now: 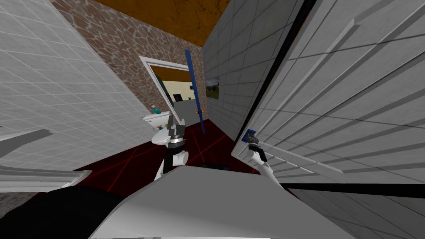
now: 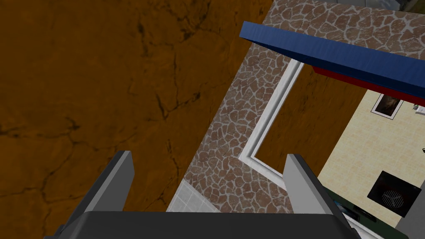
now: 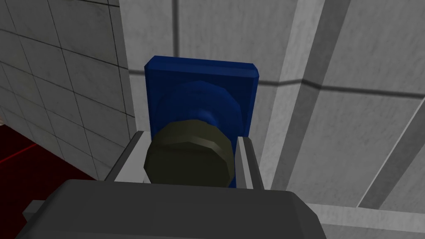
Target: Pull the door open
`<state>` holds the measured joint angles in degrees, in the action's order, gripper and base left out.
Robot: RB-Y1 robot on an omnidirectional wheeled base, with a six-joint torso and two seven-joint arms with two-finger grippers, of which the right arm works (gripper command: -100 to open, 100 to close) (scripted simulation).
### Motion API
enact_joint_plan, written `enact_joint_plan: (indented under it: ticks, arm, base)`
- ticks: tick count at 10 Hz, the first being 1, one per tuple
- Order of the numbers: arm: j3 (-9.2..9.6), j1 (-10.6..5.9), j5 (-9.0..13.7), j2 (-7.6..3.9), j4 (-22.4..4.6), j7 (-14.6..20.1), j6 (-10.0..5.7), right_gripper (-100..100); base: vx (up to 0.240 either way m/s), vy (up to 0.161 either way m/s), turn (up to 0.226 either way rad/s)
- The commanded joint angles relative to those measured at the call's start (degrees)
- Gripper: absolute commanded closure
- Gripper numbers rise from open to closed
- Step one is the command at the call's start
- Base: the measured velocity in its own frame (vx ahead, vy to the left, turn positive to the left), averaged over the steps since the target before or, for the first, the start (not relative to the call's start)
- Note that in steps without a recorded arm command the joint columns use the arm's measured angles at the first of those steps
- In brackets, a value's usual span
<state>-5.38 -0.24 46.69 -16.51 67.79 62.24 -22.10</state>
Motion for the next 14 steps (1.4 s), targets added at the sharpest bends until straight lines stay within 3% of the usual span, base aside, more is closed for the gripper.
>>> enact_joint_plan:
  ticks: [1,4,5,14]
  arm:
    - [1.27,0.71,0.04,-0.73,0.85,0.99,0.14,100]
    - [2.71,1.52,0.04,-1.61,1.84,2.07,0.15,100]
    - [2.39,1.38,0.03,-1.44,1.61,1.77,0.21,100]
    - [7.49,3.99,-0.28,-5.02,4.35,5.88,-0.45,100]
  base:
    - [-0.262,-0.027,0.130]
    - [-0.222,-0.015,0.094]
    - [-0.092,-0.006,0.026]
    - [-0.194,-0.043,0.109]
